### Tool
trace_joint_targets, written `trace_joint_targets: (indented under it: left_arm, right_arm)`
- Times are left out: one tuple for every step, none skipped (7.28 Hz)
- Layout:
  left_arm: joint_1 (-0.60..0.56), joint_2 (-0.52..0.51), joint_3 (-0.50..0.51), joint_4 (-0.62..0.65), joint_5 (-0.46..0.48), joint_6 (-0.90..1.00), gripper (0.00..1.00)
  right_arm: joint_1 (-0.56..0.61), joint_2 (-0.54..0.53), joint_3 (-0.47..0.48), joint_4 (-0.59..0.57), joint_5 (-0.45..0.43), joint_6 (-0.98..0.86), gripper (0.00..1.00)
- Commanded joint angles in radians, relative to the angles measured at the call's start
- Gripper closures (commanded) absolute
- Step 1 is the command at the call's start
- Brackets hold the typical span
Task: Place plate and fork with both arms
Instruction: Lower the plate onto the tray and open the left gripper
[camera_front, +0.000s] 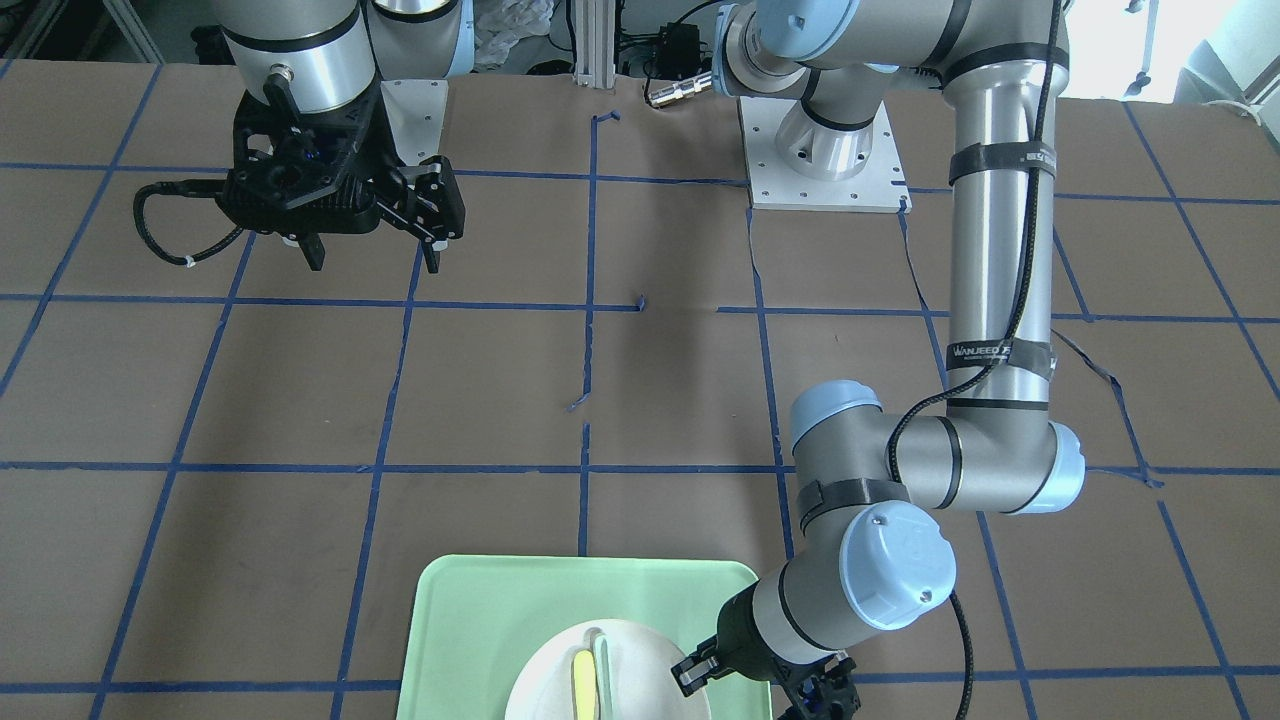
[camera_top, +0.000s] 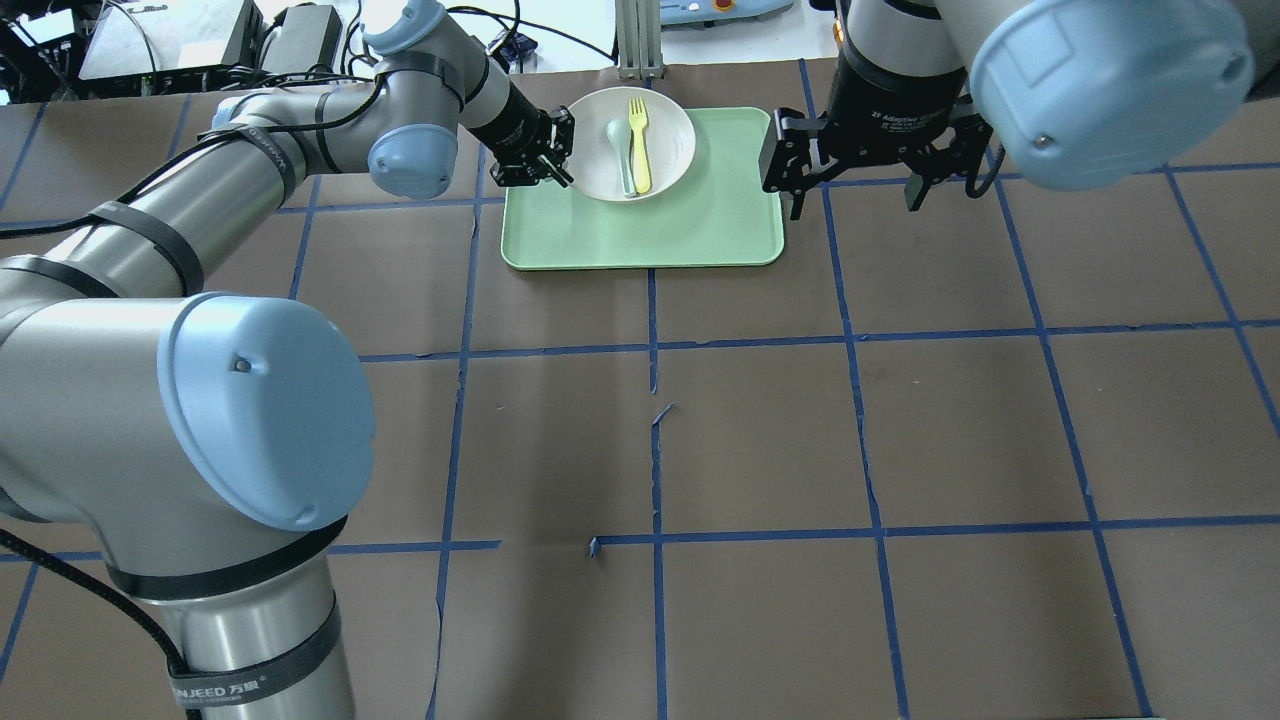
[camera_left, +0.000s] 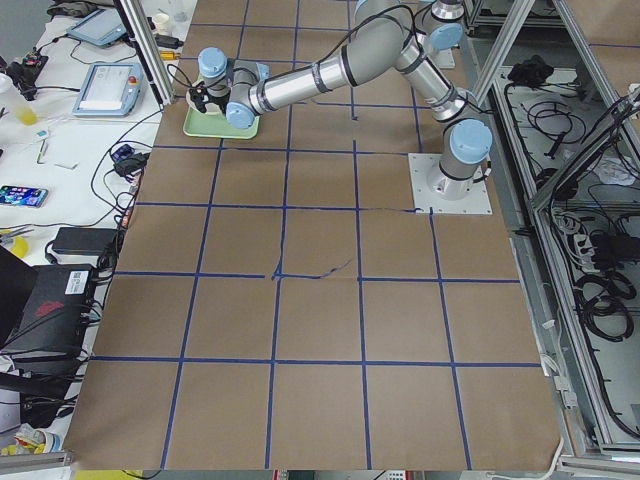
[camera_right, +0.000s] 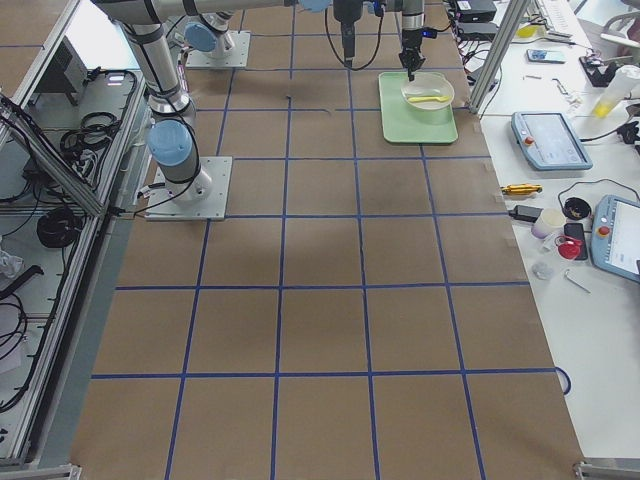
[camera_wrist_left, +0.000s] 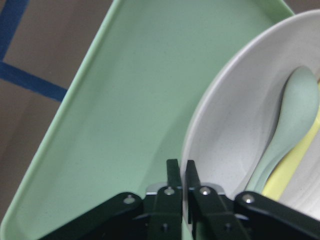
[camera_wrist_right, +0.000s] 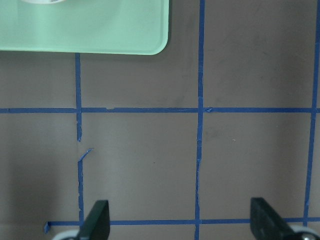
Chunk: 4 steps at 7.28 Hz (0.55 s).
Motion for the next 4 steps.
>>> trace_joint_targets:
  left_arm:
    - [-0.019,-0.026,0.014,0.021,0.011,-0.011,1.0]
    - [-0.02,-0.028,0.014,0.021,0.012,-0.011,1.0]
    - [-0.02,-0.028,0.011,0.021,0.009,-0.013,0.64]
    - [-0.02,-0.02,0.004,0.021,0.009,-0.013,0.22]
  right_arm:
    - [0.0,0.0,0.0,-0.001,-0.002,-0.001,0.0]
    - [0.0,0.0,0.0,-0.003,-0.002,-0.001,0.0]
    - [0.0,0.0,0.0,-0.003,-0.002,-0.001,0.0]
    - [0.0,0.0,0.0,-0.003,-0.002,-0.001,0.0]
